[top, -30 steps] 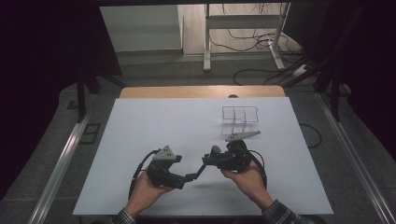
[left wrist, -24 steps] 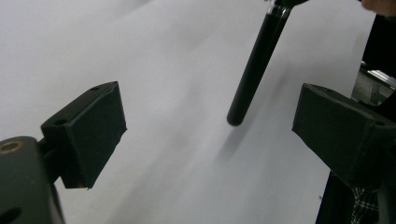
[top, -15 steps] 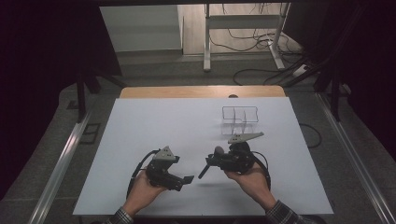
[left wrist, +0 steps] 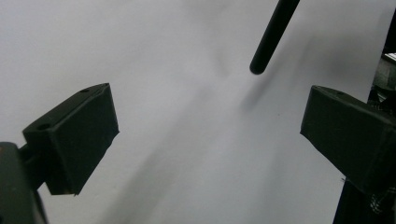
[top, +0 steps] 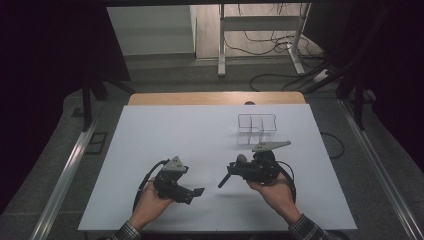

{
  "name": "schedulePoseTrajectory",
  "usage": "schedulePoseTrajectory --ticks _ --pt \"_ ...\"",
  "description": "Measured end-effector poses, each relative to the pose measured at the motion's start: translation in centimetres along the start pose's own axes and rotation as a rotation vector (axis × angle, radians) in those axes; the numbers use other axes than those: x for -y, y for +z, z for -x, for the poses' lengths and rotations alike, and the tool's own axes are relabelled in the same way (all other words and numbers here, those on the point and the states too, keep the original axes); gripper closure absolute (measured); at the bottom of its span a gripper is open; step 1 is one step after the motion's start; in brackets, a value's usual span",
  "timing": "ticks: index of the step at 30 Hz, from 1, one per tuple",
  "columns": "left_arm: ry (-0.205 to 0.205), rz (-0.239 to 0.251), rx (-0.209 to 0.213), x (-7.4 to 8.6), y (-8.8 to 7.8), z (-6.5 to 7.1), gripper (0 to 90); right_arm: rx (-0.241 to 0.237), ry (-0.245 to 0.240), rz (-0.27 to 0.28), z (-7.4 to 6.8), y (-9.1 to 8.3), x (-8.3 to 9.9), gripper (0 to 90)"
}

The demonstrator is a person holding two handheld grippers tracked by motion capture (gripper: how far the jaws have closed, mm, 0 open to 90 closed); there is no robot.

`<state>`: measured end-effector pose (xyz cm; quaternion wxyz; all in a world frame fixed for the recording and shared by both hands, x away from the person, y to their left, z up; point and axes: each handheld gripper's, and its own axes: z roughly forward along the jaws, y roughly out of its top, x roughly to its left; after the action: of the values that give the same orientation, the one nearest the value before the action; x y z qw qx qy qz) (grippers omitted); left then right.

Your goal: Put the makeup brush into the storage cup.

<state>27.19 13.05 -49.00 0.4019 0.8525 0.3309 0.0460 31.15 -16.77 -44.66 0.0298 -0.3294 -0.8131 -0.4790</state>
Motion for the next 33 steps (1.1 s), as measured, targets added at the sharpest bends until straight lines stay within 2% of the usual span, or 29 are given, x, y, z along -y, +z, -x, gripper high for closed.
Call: schedulePoseTrajectory --ticks 5,12,22,25,33 --pt "0.006 -0.003 -0.019 0.2 0.0 -0.1 3.1 0.021 -0.007 0.006 0.3 -0.5 0.0 76.5" --pt "0.043 -0.007 -0.048 0.6 -0.2 -0.3 2.2 0.054 -0.021 0.01 0.6 -1.1 0.0 76.5" --pt "0.018 0.015 -0.051 1.2 -1.1 -0.8 1.9 0.085 -0.019 0.025 1.2 -1.9 -0.1 76.5" --pt "0.006 0.025 -0.04 1.4 -1.3 -1.0 1.8 0.094 -0.024 0.031 1.3 -2.1 -0.1 76.5" --pt "-0.01 0.037 -0.053 2.0 -2.1 -1.5 1.9 0.108 -0.028 0.044 1.6 -2.6 -0.1 76.5"
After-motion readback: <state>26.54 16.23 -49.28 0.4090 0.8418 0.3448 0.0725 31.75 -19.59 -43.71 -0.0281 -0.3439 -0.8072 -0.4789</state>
